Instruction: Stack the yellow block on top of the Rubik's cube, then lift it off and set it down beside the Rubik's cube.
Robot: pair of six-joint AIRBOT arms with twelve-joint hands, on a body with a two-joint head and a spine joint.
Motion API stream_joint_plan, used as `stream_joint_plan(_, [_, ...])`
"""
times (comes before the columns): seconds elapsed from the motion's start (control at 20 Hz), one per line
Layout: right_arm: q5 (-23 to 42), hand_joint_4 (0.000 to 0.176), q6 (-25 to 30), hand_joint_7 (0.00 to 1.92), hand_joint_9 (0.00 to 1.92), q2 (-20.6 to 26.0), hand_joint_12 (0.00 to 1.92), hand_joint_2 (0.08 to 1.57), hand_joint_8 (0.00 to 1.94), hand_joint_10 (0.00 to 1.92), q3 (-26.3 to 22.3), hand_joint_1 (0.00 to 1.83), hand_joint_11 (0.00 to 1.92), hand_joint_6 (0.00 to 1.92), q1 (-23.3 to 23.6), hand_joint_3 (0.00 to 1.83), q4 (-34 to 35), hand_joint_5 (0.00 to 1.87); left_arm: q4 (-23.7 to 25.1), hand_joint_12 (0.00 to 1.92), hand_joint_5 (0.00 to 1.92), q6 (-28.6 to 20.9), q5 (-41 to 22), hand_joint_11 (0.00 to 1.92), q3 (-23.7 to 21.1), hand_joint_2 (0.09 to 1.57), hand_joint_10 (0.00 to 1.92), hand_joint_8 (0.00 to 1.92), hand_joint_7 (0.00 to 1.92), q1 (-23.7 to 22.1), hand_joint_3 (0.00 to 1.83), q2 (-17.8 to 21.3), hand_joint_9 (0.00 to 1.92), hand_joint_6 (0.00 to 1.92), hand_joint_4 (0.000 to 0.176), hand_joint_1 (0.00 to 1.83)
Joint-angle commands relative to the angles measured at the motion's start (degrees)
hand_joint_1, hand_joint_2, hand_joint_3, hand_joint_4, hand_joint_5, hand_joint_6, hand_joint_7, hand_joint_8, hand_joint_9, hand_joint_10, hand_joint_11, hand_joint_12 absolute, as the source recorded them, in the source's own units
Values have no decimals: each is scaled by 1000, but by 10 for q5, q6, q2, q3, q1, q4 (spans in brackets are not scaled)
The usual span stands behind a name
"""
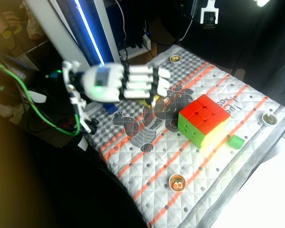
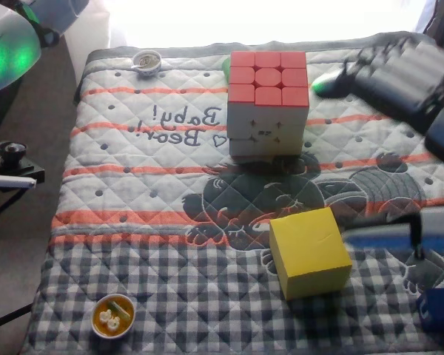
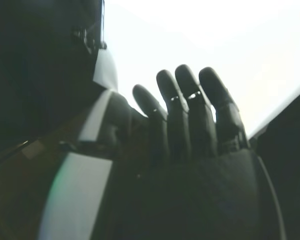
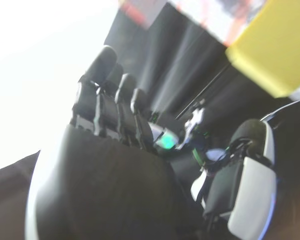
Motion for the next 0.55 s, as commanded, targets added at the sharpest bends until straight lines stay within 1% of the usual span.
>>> stream_joint_plan(0.0, [122, 0, -13, 25, 17, 7, 1625, 868, 1099, 1200, -4, 617, 0, 859, 5, 53, 13, 7, 25, 1550, 329, -4, 82, 148, -2, 1328, 817, 579, 496, -5, 0, 4, 427, 842, 0, 793])
stream_joint_plan(0.05, [169, 0, -37, 21, 3, 19, 1637, 884, 1017, 1177, -12, 650, 0, 832, 5, 50, 29, 1, 35, 1530, 329, -4, 93, 201, -5, 1326, 850, 628, 494, -5, 0, 6, 442, 844, 0, 776])
stream_joint_plan(0.1, [197, 0, -50, 94, 62, 26, 1729, 923, 1026, 1263, -15, 705, 0, 923, 5, 45, 39, 0, 42, 1504, 479, -4, 101, 293, -8, 1366, 865, 663, 514, -6, 7, 8, 482, 1499, 31, 804])
stream_joint_plan(0.15, [230, 0, -66, 195, 186, 32, 1754, 1049, 1076, 1336, -18, 728, 98, 958, 5, 81, 50, 26, 52, 1542, 471, -4, 111, 262, -11, 1400, 882, 676, 487, -8, 2, 9, 437, 1686, 90, 752])
stream_joint_plan(0.2, [267, 0, -87, 265, 279, 39, 1705, 1214, 1105, 1326, -20, 543, 198, 1051, 5, 78, 68, 59, 68, 1561, 255, -4, 124, 227, -13, 1359, 908, 672, 450, -14, 0, 11, 390, 1168, 0, 708])
stream_joint_plan(0.25, [286, 0, -95, 312, 324, 42, 1664, 1329, 1043, 1251, -19, 430, 110, 1104, 5, 50, 78, 149, 77, 1484, 286, -4, 129, 301, -12, 1311, 830, 564, 492, -21, 0, 11, 463, 840, 0, 701])
stream_joint_plan(0.3, [306, 0, -102, 273, 254, 44, 1663, 1361, 1026, 1241, -19, 215, 21, 1173, 5, 30, 85, 129, 89, 1416, 309, -4, 133, 336, -12, 1305, 709, 401, 530, -30, 0, 10, 503, 550, 0, 658])
stream_joint_plan(0.35, [333, 0, -110, 261, 269, 45, 1670, 1385, 1029, 1262, -19, 195, 30, 1130, 5, 17, 93, 111, 104, 1424, 373, -4, 139, 280, -11, 1349, 627, 240, 572, -42, 0, 10, 522, 364, 0, 521])
stream_joint_plan(0.4, [346, 0, -112, 239, 245, 46, 1635, 1365, 1017, 1241, -19, 197, 5, 1114, 7, 2, 106, 85, 114, 1412, 402, -4, 141, 248, -11, 1361, 622, 133, 581, -53, 0, 10, 511, 268, 0, 437])
stream_joint_plan(0.45, [346, 0, -112, 186, 180, 46, 1685, 1260, 948, 1213, -19, 390, 0, 1074, 17, 0, 110, 16, 125, 1418, 223, -4, 142, 107, -10, 1364, 497, 27, 376, -61, 0, 10, 409, 129, 17, 182])
stream_joint_plan(0.5, [346, 8, -112, 138, 100, 46, 1573, 1180, 935, 1189, -16, 431, 0, 826, 27, 0, 108, 2, 135, 1416, 192, -4, 142, 21, -8, 1310, 452, 5, 312, -67, 0, 8, 342, 92, 57, 87])
